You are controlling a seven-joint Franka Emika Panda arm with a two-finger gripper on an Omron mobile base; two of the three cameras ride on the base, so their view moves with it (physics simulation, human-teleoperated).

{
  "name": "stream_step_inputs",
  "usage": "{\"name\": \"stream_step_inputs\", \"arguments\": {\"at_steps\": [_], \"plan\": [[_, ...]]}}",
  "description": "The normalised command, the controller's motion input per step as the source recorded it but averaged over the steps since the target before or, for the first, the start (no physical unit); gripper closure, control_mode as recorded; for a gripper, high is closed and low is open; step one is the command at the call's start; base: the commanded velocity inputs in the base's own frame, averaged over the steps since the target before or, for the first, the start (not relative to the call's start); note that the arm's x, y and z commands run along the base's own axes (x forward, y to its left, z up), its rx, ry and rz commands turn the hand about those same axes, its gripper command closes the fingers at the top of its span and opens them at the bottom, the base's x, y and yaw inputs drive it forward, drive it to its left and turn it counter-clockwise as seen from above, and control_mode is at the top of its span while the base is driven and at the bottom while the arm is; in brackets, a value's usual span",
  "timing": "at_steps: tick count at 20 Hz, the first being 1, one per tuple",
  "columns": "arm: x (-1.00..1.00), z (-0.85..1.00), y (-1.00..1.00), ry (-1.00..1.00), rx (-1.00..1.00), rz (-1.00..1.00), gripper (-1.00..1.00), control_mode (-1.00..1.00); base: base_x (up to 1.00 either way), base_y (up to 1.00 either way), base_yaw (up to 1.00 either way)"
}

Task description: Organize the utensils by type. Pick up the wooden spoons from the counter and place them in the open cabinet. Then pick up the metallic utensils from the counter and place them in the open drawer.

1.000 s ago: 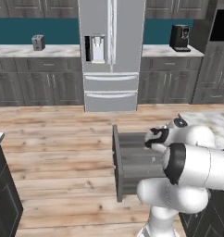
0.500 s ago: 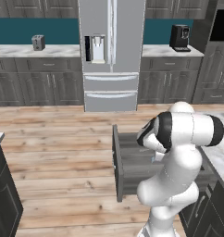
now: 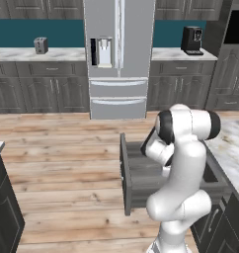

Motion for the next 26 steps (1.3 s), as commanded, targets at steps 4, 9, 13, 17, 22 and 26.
{"name": "stream_step_inputs", "arguments": {"at_steps": [4,9,13,17,22,26], "plan": [[0.29,-0.56,-0.03,0.06,0.00,0.00,1.00,-1.00,0.00,0.00,0.00],[0.44,-0.63,-0.08,0.10,0.00,0.01,1.00,-1.00,0.00,0.00,0.00],[0.54,-0.59,-0.11,0.12,0.00,0.02,1.00,-1.00,0.00,0.00,0.00],[0.68,-0.51,-0.21,0.11,0.00,0.04,1.00,-1.00,0.00,0.00,0.00],[0.69,-0.22,-0.26,0.05,0.00,0.06,1.00,-1.00,0.00,0.00,0.00],[0.36,-0.10,-0.13,0.02,0.00,0.05,-1.00,-1.00,0.00,0.00,0.00]]}}
